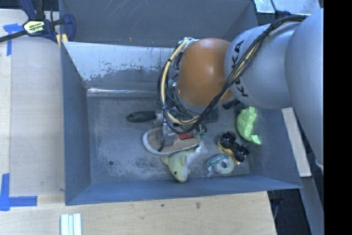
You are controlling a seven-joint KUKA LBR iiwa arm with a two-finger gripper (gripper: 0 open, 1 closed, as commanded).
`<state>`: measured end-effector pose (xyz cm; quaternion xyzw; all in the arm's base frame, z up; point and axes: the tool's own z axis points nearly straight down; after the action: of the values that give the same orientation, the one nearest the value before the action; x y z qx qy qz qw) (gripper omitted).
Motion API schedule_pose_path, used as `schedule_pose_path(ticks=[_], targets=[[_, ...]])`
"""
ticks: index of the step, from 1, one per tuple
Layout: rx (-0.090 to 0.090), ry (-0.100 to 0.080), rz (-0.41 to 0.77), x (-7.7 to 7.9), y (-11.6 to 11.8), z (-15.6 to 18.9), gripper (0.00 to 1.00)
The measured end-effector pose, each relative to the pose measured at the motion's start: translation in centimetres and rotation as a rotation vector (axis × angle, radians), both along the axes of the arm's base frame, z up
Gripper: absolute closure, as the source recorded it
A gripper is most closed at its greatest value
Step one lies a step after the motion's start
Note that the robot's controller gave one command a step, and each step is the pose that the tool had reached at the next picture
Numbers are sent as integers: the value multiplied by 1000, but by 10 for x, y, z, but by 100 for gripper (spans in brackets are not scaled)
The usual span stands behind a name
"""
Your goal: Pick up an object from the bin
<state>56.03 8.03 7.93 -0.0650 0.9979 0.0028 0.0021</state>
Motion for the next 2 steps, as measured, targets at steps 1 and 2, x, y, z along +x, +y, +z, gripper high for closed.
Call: schedule_pose_path(ticks=[1,2], targets=[[0,0,0,0,0,4,100],[-1,5,-1,-1,-1,12,100]])
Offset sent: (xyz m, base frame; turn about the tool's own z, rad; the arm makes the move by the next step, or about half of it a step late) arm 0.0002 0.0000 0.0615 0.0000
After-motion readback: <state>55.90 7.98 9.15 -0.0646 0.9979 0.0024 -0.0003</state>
